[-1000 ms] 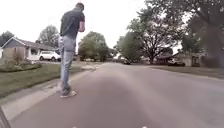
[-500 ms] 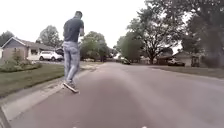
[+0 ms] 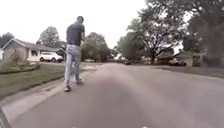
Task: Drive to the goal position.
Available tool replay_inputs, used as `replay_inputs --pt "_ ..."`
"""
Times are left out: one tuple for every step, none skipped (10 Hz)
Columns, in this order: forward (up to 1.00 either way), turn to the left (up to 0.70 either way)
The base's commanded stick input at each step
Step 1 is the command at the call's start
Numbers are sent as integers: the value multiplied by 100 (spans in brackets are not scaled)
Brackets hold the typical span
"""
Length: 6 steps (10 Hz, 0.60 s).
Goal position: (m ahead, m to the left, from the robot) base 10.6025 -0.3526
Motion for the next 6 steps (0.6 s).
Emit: replay_inputs --pt "70 0" --pt "70 -17" --pt "70 -35" --pt "70 -35" --pt "70 -35" --pt "70 -35"
